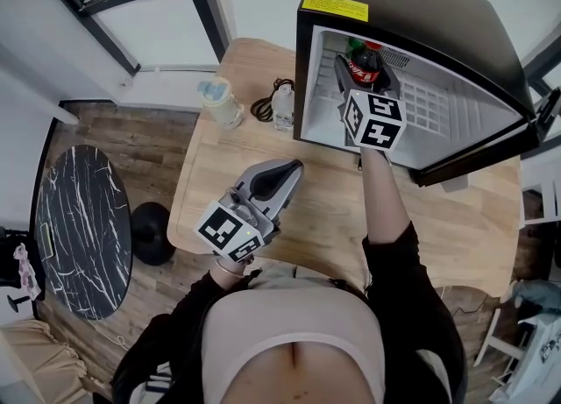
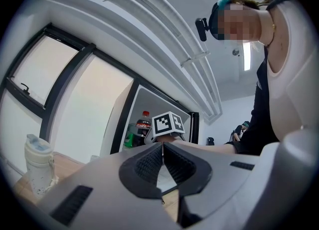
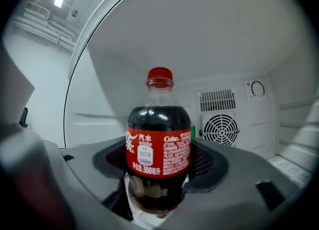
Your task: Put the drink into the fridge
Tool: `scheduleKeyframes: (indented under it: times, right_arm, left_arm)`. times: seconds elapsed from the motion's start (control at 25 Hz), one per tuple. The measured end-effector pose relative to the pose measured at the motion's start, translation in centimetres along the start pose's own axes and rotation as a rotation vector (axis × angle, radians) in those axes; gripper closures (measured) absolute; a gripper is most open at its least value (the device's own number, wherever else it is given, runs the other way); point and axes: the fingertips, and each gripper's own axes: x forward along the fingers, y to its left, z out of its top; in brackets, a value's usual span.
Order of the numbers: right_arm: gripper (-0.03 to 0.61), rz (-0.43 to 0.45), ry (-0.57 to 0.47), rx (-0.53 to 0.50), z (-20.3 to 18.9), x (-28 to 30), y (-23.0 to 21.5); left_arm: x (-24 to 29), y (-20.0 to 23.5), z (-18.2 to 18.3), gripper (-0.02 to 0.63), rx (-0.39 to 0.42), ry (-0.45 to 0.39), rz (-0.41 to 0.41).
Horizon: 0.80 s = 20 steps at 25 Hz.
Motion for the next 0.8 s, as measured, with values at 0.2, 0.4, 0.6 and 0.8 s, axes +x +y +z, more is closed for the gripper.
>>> scheduleKeyframes:
  times: [0.2, 0.4, 0.6, 0.8]
  right_arm:
    - [0.253, -0.002, 0.016, -0.01, -0.6, 0.6, 0.0]
    - [0.253, -0.001, 0.022, -0.01, -1.0, 1.0, 0.0]
    - [0.253, 0.0, 0.031, -0.017, -1.5, 1.1, 0.1]
    - [0.253, -0.003, 0.038, -0.041, -1.7, 1.2, 0.2]
  left_arm:
    - [0.4, 0.2, -0.2, 0.603, -0.009, 0.01, 0.001]
    - [0.7, 0.1, -0.5, 0.603, -0.011, 0.017, -0.005]
    - [0.8, 0.0, -0.6, 0.603, -0.012, 0.018, -0.008]
    - [0.9, 0.1, -0.5, 0.603, -0.011, 0.014, -0.004]
